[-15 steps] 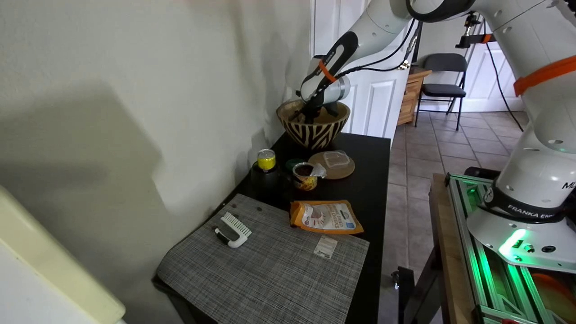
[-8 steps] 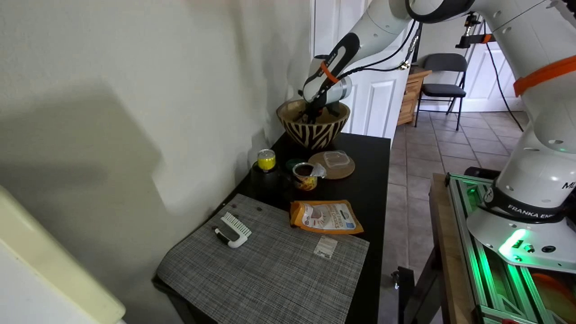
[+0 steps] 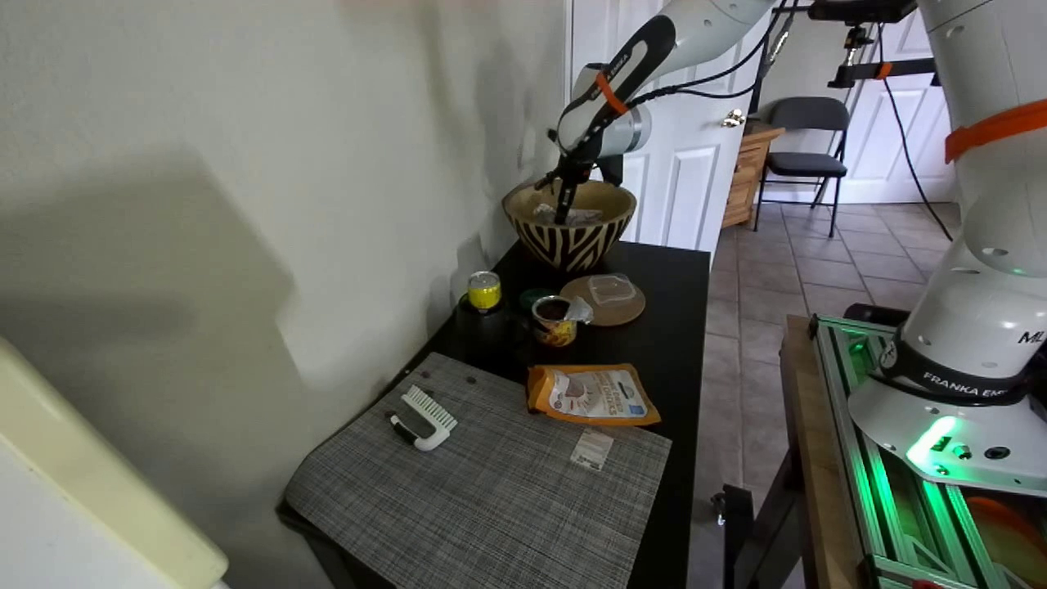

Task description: Take the kitchen towel out of the wooden bowl and place it to the left

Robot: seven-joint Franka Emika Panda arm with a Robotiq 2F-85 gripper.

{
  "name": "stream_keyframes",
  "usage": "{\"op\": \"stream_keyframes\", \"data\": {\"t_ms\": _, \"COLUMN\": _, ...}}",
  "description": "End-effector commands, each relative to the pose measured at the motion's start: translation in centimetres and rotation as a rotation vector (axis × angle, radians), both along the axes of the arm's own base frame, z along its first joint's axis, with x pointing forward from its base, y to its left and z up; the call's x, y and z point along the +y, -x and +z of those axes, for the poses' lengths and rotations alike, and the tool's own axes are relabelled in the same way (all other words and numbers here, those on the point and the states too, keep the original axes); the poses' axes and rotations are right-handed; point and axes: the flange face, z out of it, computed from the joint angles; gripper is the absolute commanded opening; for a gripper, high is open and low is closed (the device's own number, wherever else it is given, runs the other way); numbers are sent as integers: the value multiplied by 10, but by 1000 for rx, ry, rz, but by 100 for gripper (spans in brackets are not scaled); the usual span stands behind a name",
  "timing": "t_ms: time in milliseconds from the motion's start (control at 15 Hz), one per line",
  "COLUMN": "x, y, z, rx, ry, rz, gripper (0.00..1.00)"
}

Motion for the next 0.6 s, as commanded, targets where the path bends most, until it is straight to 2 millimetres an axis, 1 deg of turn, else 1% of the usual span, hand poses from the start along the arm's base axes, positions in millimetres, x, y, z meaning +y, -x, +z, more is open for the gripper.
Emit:
{"op": "stream_keyframes", "data": {"t_ms": 0, "x": 6, "y": 46, "z": 57, "rx": -63, "ry": -61, "rz": -12, "gripper": 2}}
{"op": "stream_keyframes", "data": {"t_ms": 133, "x": 7, "y": 70, "z": 90, "rx": -116, "ry": -81, "rz": -34, "gripper": 2}}
{"op": "stream_keyframes", "data": {"t_ms": 267, "x": 14, "y": 94, "z": 119, "rx": -178, "ry": -94, "rz": -57, "gripper": 2}}
{"op": "stream_keyframes", "data": {"t_ms": 400, "x": 35, "y": 116, "z": 142, "rx": -231, "ry": -111, "rz": -52, "gripper": 2}}
{"op": "stream_keyframes", "data": {"t_ms": 467, "x": 47, "y": 125, "z": 153, "rx": -257, "ry": -121, "rz": -41, "gripper": 2}}
{"op": "stream_keyframes", "data": {"t_ms": 533, "x": 64, "y": 132, "z": 160, "rx": -281, "ry": -132, "rz": -16, "gripper": 2}}
